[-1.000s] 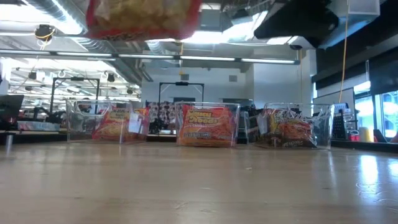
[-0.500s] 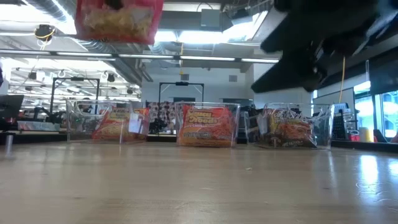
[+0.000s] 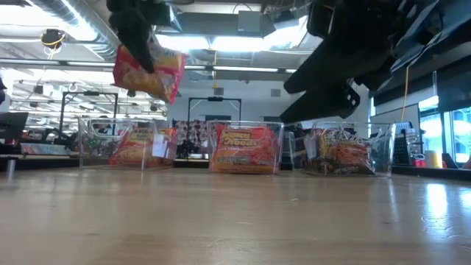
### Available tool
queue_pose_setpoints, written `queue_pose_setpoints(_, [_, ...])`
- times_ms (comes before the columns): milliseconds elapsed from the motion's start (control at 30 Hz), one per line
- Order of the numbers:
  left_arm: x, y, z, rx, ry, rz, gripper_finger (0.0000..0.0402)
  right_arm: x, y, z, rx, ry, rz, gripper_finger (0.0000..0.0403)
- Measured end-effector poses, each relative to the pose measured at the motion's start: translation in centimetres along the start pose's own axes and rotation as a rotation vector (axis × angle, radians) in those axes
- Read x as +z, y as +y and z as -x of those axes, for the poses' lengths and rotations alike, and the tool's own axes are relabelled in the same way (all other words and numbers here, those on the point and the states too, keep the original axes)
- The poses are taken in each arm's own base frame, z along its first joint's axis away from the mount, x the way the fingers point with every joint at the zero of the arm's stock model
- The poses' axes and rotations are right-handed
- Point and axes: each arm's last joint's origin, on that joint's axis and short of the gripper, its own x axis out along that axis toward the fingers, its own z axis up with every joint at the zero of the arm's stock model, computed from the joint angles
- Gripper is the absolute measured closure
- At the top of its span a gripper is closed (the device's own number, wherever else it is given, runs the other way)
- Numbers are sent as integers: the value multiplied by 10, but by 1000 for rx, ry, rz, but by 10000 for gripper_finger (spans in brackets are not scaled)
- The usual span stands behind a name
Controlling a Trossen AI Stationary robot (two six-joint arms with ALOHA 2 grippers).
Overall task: Sort Maruchan noodles
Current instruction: Put the red noodle pack into the left transparent bin
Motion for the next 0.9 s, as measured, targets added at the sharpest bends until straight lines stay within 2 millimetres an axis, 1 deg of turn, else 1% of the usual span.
queue_pose_setpoints(200, [-15,53,-9,93,63,70,282,1,0,0,5,-7,-4,112])
queue_pose_setpoints(300, [-23,72,-18,109,115,96,281,1,0,0,5,-6,1,112])
queue_pose_setpoints(400, [-31,88,-35,122,158,148,281,1,0,0,-11,-15,18,112])
queue_pose_setpoints(500, [-40,96,-56,107,195,158,281,1,0,0,-13,-16,19,112])
queue_pose_setpoints(600, [-46,98,-72,70,226,142,281,1,0,0,-14,-16,27,112])
queue_pose_setpoints(733, [-43,100,-82,-5,187,121,281,1,0,0,-15,-16,40,112])
queue_pose_setpoints(900, [-42,104,-101,-15,210,143,280,1,-1,0,-24,-21,45,112])
